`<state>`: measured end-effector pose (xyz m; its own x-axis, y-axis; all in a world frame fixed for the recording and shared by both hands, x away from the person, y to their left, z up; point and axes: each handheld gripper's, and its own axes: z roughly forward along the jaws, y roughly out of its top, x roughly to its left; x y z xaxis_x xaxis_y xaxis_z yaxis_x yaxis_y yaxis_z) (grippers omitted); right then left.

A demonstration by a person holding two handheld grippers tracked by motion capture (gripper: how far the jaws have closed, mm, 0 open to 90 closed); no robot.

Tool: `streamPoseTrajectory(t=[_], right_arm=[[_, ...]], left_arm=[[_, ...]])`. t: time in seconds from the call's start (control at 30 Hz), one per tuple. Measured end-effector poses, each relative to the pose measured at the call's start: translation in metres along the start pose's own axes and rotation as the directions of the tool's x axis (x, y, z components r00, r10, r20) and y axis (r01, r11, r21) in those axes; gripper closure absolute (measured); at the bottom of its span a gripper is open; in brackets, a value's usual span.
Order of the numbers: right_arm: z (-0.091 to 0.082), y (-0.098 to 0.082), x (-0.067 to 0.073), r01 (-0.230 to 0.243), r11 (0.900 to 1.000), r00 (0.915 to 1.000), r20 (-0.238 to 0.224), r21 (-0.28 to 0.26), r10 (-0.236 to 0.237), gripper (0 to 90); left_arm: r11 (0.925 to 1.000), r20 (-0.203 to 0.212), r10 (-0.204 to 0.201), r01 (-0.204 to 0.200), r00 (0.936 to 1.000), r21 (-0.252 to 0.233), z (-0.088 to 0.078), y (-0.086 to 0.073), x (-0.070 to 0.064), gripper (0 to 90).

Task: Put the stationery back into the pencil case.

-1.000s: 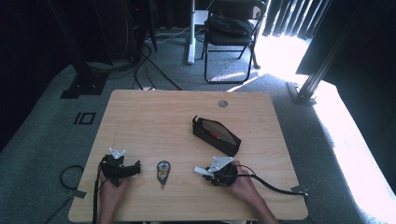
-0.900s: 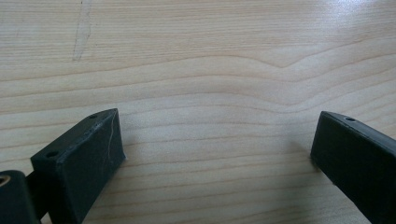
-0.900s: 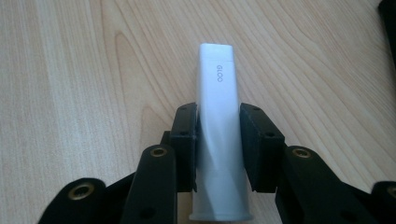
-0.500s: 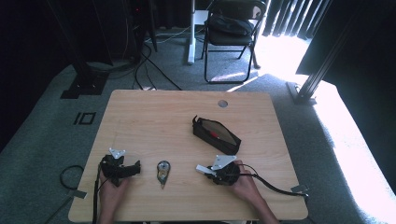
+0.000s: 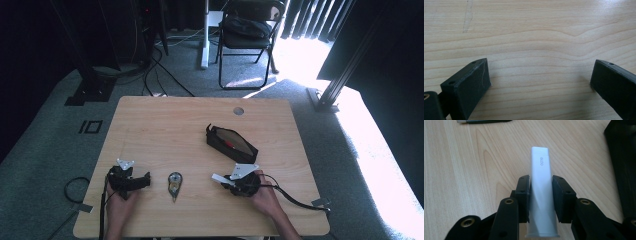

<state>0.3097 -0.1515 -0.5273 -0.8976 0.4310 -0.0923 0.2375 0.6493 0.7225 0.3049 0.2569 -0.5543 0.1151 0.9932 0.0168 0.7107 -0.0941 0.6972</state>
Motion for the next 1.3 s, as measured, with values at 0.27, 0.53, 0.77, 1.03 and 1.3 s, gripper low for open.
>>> streamPoseTrajectory(t=[0.27,0.53,0.77,1.03,1.3], right_arm=[[-0.007,0.002,-0.003,-0.007,1.000,0.9999,0.009,-0.020,0.007,68.1],[-0.013,0.004,-0.004,-0.013,0.999,0.9997,0.019,-0.032,0.014,68.1],[-0.019,0.005,-0.007,-0.019,0.999,0.9994,0.028,-0.044,0.021,68.1],[-0.025,0.006,-0.009,-0.023,0.998,0.9988,0.042,-0.052,0.025,68.1],[-0.028,0.008,-0.010,-0.024,0.998,0.9984,0.049,-0.058,0.027,68.1]], left_arm=[[1.0000,0.000,0.000,0.000,1.0000,0.000,0.000,0.000,0.000,2.6],[1.0000,0.000,0.000,0.000,1.0000,0.000,0.000,0.000,0.000,2.6],[1.0000,0.000,0.000,0.000,1.0000,0.000,0.000,0.000,0.000,2.6],[1.0000,0.000,-0.001,0.001,1.0000,0.000,0.000,0.000,0.000,2.6],[1.0000,0.000,0.000,0.000,1.0000,0.000,0.000,0.000,0.000,2.6]])
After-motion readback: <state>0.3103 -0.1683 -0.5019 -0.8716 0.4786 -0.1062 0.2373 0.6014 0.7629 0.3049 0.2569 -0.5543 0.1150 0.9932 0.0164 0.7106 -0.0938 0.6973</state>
